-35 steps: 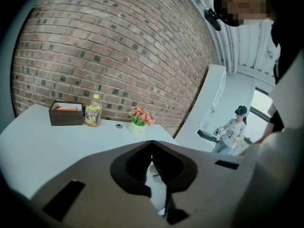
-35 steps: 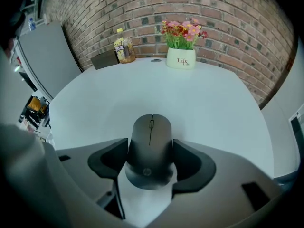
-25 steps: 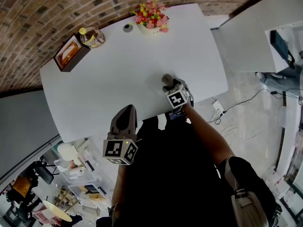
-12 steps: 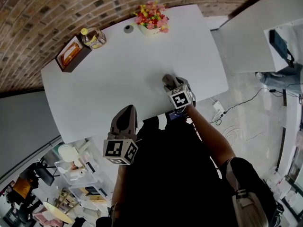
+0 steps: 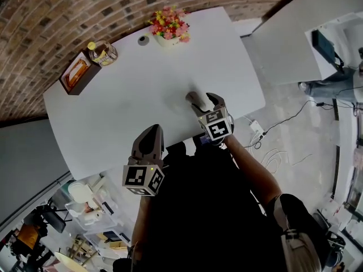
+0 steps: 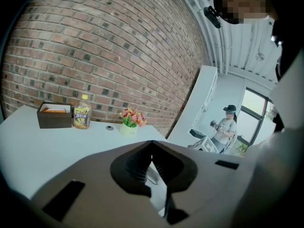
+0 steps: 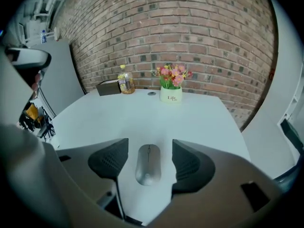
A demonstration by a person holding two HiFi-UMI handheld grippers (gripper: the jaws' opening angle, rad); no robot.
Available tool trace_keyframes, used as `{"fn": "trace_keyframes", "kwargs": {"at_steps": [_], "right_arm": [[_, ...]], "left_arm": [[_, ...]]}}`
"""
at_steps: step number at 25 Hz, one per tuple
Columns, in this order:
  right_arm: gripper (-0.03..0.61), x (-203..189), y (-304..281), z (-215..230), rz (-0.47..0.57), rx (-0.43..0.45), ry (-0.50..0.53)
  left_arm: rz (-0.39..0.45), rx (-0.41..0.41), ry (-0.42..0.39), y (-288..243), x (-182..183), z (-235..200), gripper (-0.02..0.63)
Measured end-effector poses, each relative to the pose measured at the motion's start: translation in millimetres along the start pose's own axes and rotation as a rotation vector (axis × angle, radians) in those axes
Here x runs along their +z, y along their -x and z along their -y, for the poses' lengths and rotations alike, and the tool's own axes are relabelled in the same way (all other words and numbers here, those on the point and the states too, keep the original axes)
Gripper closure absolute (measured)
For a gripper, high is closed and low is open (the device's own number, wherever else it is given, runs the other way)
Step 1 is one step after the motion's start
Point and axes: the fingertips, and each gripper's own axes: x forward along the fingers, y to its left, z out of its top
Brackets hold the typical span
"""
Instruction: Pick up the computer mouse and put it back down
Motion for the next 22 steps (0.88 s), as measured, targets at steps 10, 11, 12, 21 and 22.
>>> {"fn": "trace_keyframes", "kwargs": {"at_steps": [10,11,12,21,22], "right_arm": [[0.414,19,61,13,0.120,-0.045,-0.061],[0.437,20,66,14,0.132,-0.045,-0.079],[0.460,20,72,16,0.144,-0.048,-0.097],[0.560,29,101,33,0.229,-0.028,-0.182],[0.561,31,104,34,0.241,-0.018,-0.188]], "left_arm": [[0.001,-0.038,-0.019,-12,3,15,0.600],[0.002,-0.039,-0.020,-12,3,16,0.600],[0.002,-0.040,-0.021,-13,3,17,0.600],[0.008,-0.034,-0.024,-12,3,21,0.600],[0.009,-0.031,-0.022,-12,4,20,0.600]]}}
